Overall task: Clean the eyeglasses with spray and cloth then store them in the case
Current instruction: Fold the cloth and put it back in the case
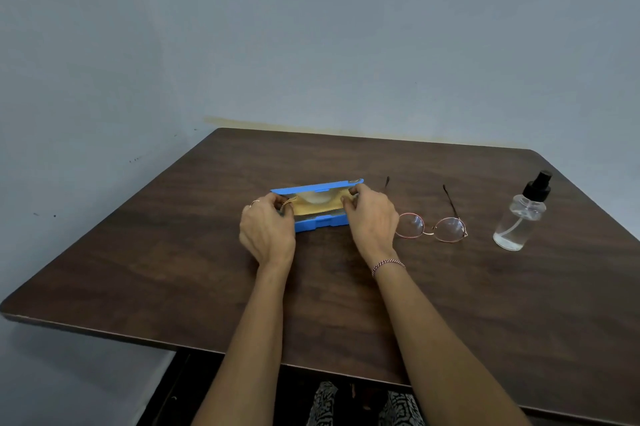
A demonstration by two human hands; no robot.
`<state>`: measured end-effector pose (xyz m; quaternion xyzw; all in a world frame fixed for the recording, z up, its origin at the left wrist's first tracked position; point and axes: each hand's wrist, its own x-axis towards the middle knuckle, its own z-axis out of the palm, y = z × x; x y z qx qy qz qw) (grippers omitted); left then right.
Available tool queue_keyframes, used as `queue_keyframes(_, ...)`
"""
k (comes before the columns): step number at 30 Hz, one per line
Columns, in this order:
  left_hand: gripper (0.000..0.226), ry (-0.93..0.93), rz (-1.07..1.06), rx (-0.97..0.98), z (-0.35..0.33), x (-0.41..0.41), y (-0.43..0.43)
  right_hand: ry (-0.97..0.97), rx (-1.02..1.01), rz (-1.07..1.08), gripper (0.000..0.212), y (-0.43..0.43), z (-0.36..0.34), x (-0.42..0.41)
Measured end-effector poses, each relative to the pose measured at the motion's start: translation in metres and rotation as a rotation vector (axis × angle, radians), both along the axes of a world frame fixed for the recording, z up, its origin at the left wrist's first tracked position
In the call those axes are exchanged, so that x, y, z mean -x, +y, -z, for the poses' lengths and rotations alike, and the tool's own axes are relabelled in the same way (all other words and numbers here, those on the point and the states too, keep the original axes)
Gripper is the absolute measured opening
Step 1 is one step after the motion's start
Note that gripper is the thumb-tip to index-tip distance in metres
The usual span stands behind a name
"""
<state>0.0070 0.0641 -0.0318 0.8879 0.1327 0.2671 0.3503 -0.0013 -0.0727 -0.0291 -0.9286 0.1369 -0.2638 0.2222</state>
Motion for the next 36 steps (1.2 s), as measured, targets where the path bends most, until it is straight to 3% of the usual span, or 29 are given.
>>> queue_keyframes(9,0.011,0.035,0.026,-0.053,0.005,-0.001,0.003,0.032,0.083,0.014,0.020,-0.001,0.006,0.001)
queue_keyframes(17,0.026,0.080,0.014,-0.003,0.005,-0.003,0.004,0.014,0.022,0.053,0.027,-0.003,0.007,0.001)
queue_keyframes(25,0.018,0.069,0.009,0.005,0.004,-0.003,0.005,0.097,0.279,0.015,0.022,-0.003,-0.001,0.007)
queue_keyframes(29,0.021,0.087,0.029,-0.114,0.008,-0.004,0.005,0.185,0.403,0.018,0.017,0.001,-0.001,0.008)
queue_keyframes(36,0.024,0.082,0.010,-0.288,0.012,-0.004,0.004,0.208,0.407,0.074,0.006,0.003,-0.001,0.009)
